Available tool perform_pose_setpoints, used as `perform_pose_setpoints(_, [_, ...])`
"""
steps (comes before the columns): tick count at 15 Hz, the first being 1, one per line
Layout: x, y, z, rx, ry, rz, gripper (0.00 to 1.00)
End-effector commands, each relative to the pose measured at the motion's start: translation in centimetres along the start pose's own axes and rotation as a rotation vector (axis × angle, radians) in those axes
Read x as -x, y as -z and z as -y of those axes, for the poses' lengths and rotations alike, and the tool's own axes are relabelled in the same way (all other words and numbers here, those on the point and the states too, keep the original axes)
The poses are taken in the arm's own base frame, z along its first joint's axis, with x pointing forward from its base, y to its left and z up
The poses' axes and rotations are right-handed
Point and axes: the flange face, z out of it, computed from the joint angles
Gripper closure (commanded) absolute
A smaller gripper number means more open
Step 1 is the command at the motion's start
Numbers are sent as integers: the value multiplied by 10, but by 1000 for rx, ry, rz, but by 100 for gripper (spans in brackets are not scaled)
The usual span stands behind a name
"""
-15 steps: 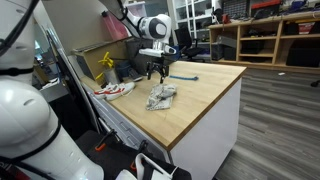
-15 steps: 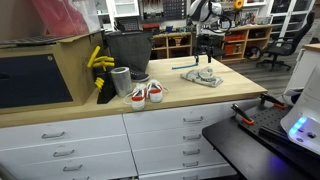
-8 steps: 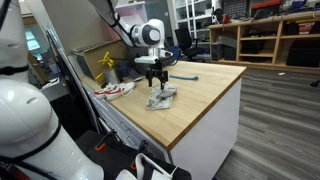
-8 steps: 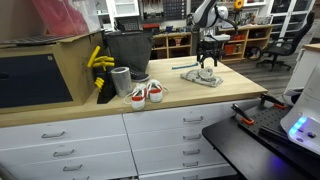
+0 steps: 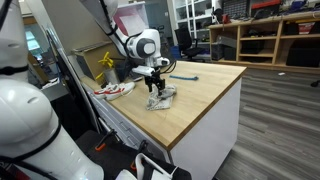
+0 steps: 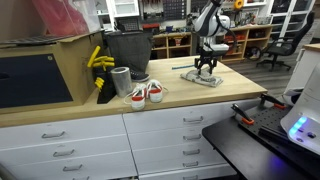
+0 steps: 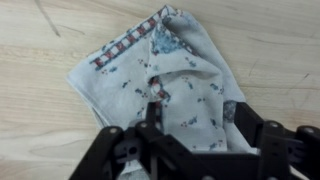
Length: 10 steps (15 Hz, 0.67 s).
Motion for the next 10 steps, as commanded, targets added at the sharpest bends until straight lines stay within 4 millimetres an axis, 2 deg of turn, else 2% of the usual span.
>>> perform_pose_setpoints(1, [4,9,4,-14,-8,-84,51])
perform_pose_setpoints(7, [7,22,11,-17,20,-160,95])
perform_pose_setpoints(8, [8,24,12,-18,25,-163,100])
perform_pose_setpoints(10, [13,30,14,-20,38,-146,100])
